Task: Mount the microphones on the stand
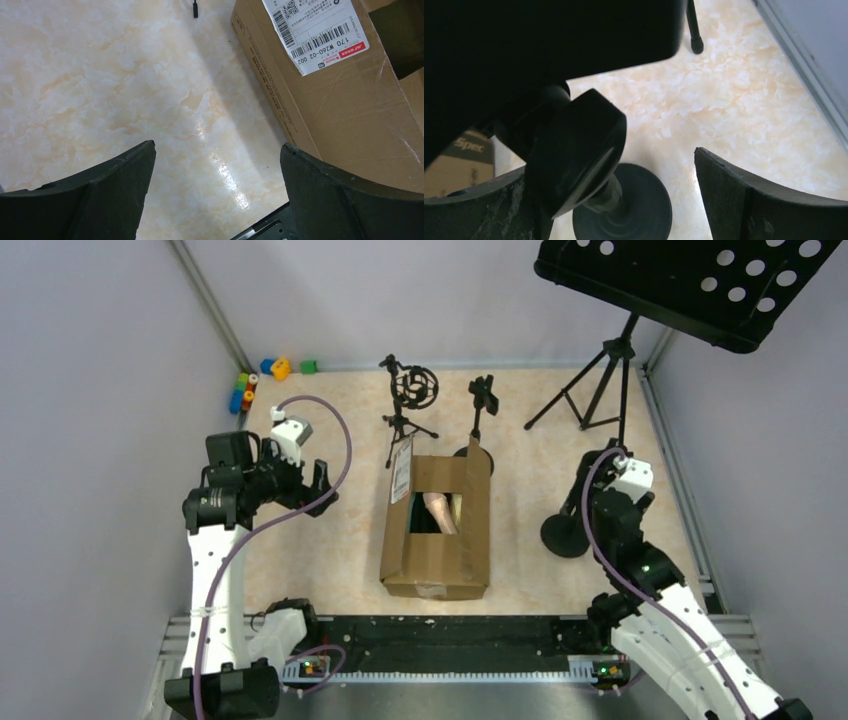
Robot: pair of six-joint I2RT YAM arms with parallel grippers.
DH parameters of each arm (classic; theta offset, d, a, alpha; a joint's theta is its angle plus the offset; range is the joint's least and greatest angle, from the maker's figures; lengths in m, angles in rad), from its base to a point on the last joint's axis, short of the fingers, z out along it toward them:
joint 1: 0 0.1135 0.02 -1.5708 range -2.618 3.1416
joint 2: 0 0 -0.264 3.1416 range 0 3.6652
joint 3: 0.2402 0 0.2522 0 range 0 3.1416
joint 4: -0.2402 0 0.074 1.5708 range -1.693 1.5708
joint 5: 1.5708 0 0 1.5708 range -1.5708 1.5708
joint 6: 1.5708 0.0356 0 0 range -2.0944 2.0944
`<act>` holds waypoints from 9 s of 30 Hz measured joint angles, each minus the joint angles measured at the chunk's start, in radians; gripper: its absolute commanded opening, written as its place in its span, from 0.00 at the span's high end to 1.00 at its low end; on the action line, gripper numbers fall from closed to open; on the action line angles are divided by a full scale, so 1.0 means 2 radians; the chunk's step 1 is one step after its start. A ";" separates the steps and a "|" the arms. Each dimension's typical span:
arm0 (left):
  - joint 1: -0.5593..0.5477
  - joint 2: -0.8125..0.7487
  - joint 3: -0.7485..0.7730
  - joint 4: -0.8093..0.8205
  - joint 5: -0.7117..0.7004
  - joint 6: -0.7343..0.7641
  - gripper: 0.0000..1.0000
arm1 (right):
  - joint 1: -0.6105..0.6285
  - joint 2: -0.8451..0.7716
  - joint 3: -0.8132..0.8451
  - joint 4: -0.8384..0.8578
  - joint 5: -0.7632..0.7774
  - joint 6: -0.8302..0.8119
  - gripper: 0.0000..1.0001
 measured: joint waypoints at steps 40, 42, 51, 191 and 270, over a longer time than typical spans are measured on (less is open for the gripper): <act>0.000 -0.042 -0.024 0.004 -0.054 0.030 0.01 | 0.014 0.128 -0.048 0.136 -0.001 0.025 0.01; 0.000 -0.043 -0.024 0.004 -0.054 0.032 0.01 | 0.016 0.104 -0.049 0.098 -0.013 0.051 0.01; 0.000 -0.042 -0.023 0.000 -0.056 0.036 0.01 | 0.084 0.054 -0.053 -0.020 -0.039 0.173 0.01; 0.000 -0.052 -0.021 -0.018 -0.108 0.079 0.01 | 0.059 0.142 -0.071 0.323 0.278 -0.122 0.24; 0.000 -0.049 0.021 -0.047 -0.107 0.057 0.01 | 0.057 0.407 0.456 0.002 -0.074 -0.170 0.86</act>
